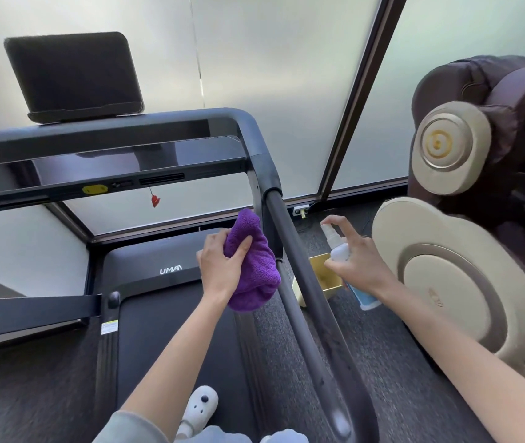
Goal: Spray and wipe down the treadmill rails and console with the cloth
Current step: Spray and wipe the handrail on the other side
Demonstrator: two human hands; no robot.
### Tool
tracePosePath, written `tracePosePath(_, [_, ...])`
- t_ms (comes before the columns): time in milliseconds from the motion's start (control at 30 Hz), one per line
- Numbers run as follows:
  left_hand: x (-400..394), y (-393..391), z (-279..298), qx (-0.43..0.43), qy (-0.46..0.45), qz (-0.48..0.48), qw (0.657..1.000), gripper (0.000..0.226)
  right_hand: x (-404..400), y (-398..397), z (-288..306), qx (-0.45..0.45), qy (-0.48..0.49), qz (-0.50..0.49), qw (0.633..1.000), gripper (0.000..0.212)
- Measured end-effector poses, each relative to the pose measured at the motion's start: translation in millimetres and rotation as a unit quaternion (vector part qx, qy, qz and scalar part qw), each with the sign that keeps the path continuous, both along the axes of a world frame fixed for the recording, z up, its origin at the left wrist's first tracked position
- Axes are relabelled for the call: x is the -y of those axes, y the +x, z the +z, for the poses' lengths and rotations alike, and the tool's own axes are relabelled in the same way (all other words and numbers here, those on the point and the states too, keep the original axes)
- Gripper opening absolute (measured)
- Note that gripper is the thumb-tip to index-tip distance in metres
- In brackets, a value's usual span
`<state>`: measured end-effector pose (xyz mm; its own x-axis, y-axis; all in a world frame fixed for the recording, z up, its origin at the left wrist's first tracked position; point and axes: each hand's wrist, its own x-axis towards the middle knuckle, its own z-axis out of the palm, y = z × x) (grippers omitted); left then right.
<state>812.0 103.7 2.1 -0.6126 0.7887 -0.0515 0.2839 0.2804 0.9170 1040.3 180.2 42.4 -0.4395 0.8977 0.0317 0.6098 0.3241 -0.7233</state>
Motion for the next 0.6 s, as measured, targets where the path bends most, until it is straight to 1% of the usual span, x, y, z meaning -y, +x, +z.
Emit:
tracePosePath(67, [4,2,1,-0.001,0.002,0.003,1.000,0.029,4,-1,-1,0.005,0.015,-0.010,1.000,0.061])
tracePosePath(133, [9,4,1,-0.002,0.002,0.005,1.000,0.029,8,-1,-2,-0.011,0.027,-0.027,0.999,0.060])
tracePosePath(233, [16,6,1,0.000,0.006,0.009,1.000,0.029,16,1,-1,-0.010,0.035,-0.024,0.999,0.060])
tracePosePath(367, [25,11,2,0.005,0.007,0.013,1.000,0.029,29,11,2,0.014,0.030,-0.008,0.999,0.064])
tracePosePath(600, [44,25,0,0.008,0.005,0.014,1.000,0.030,71,50,-4,-0.003,0.025,-0.008,1.000,0.071])
